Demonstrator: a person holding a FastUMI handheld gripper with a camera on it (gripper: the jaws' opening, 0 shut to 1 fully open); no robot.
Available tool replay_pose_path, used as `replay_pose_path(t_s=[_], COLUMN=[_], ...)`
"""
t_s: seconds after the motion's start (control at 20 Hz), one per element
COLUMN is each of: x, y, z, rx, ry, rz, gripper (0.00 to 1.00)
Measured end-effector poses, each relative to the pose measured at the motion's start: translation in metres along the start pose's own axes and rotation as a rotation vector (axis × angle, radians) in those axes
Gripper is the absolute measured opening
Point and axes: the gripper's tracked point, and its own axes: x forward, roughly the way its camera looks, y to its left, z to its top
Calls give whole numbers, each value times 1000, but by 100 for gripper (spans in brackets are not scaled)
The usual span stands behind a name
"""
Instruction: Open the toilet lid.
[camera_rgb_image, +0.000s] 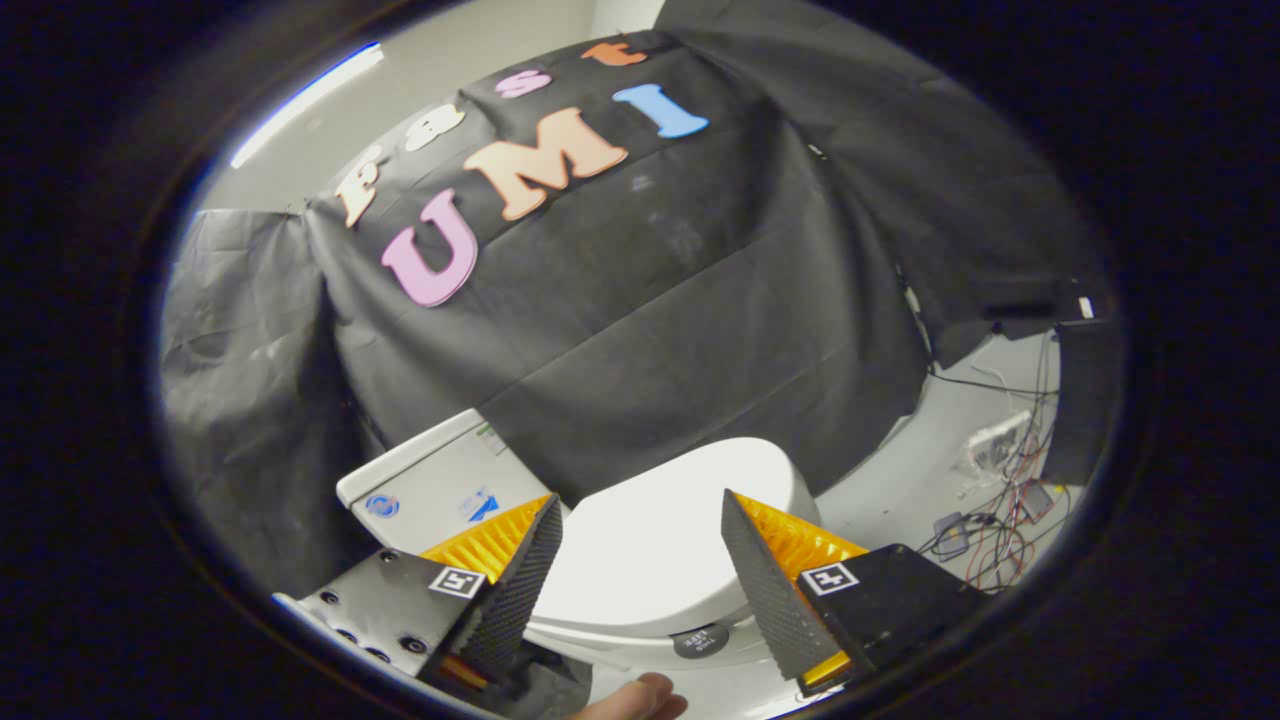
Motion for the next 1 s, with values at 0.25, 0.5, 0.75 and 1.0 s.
replay_pose_path(t_s=[0.25,0.5,0.75,1.0], x=[-1,-11,-7,8], y=[-26,-59,-60,-60], z=[-47,-104,-150,-154], rx=[231,449,551,624], ry=[115,267,395,374], rz=[-36,-155,-186,-162], gripper=[98,98,91,75])
